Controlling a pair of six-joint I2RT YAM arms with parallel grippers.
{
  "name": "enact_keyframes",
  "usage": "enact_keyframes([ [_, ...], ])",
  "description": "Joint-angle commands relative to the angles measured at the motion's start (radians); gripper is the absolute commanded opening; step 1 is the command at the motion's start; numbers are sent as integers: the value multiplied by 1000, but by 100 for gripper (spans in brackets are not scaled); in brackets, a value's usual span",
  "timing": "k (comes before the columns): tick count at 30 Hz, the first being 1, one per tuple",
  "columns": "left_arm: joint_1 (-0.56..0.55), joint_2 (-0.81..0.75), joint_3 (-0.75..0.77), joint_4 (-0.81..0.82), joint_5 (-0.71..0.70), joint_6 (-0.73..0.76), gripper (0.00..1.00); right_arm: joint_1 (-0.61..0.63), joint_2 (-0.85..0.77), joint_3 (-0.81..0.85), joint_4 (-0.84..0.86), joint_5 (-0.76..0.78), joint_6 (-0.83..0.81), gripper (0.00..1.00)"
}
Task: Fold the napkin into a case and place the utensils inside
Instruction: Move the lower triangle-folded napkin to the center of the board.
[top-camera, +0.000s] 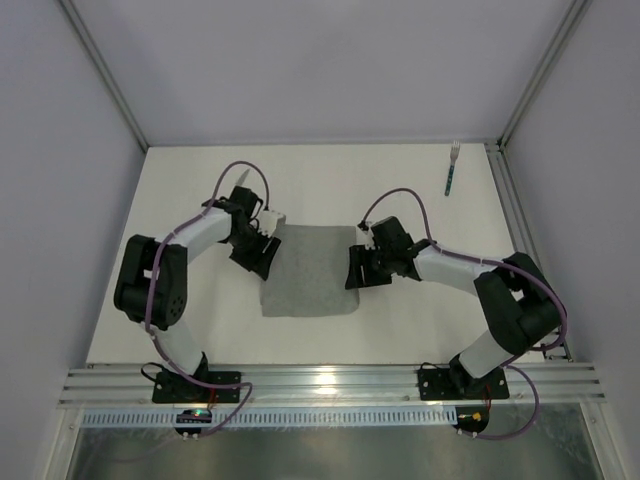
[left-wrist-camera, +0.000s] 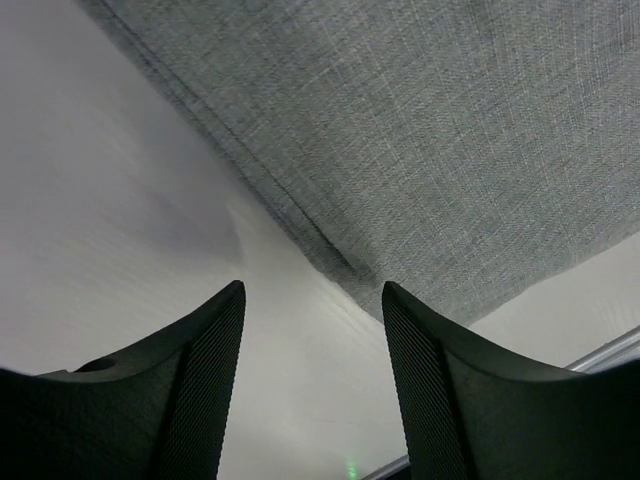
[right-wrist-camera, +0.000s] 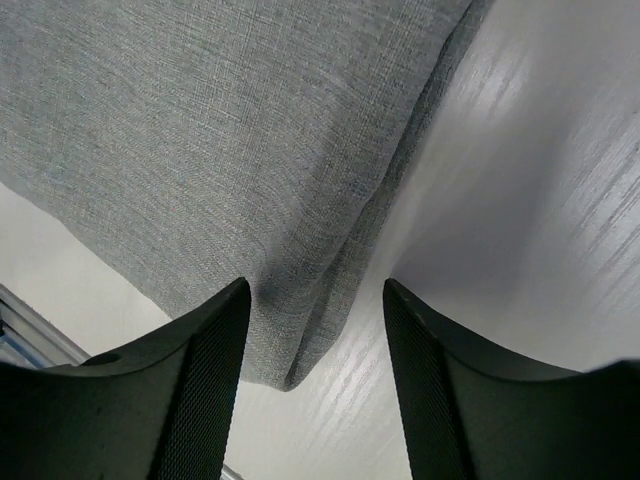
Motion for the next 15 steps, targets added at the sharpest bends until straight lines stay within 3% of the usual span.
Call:
enact_keyframes([
  [1, -30, 6, -19, 33, 0, -3, 58, 11, -16, -52, 70, -19, 60, 59],
  [2, -30, 21, -21, 37, -3, -8, 55, 13, -15, -58, 76, -23, 63, 56],
  [3, -30, 27, -22, 44, -5, -14, 43, 13, -13, -61, 94, -35, 66, 49],
  [5, -30, 40, -25, 62, -2, -20, 32, 11, -14, -69, 114, -48, 77, 38],
  [6, -30, 47, -25, 68, -3, -22, 21, 11, -11, -69, 123, -52, 78, 29],
  [9, -30, 63, -13, 76, -9, -25, 6, 11, 5, -47, 114, -57, 72, 19],
  [11, -28, 58, -2, 70, 3, -25, 0, 11, 7, -35, 111, -66, 65, 12],
  [15, -28, 18, 19, 53, 14, -23, 0, 8, -8, -24, 102, -65, 57, 4],
])
